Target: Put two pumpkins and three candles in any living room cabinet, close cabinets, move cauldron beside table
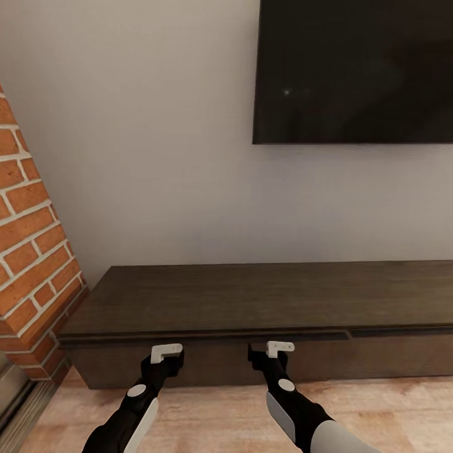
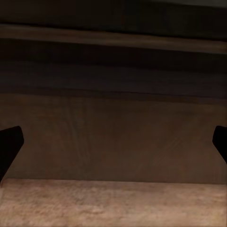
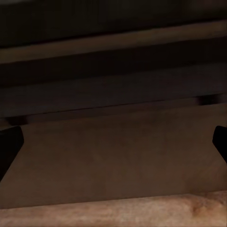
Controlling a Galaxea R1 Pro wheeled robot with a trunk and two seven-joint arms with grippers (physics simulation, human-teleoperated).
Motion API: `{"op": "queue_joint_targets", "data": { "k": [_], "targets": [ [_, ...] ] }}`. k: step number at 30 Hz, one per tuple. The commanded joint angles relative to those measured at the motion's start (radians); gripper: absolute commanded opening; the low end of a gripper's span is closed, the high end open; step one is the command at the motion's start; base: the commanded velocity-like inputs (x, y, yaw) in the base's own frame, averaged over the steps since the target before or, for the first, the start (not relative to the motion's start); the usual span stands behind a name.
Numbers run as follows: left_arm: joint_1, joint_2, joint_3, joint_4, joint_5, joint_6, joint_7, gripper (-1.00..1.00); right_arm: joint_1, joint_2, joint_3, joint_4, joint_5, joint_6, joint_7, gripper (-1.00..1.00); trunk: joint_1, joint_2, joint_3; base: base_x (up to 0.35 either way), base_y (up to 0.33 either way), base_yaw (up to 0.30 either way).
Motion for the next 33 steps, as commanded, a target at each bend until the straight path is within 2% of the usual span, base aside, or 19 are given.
{"op": "queue_joint_targets", "data": {
  "k": [1,15,30,33],
  "targets": [
    [0.0,0.0,0.0,0.0,0.0,0.0,0.0,1.0,-0.001,0.0,-0.001,-0.002,0.007,-0.002,0.0,1.0,0.0,0.0,0.0,0.001,0.0,0.0],
    [0.0,0.0,-0.003,0.0,0.0,0.0,0.0,1.0,-0.001,0.0,-0.001,-0.002,0.007,-0.003,0.0,1.0,0.0,0.0,0.0,0.043,0.025,0.0],
    [0.0,0.0,0.001,0.0,0.0,0.005,0.0,1.0,-0.001,0.002,-0.001,-0.002,0.007,0.0,0.0,1.0,0.0,0.0,0.0,-0.252,0.0,0.0],
    [0.0,0.001,0.004,-0.007,0.002,0.031,-0.002,1.0,-0.005,0.002,-0.002,-0.006,0.006,0.023,0.0,1.0,0.0,0.0,0.0,-0.277,0.0,0.0]
  ]
}}
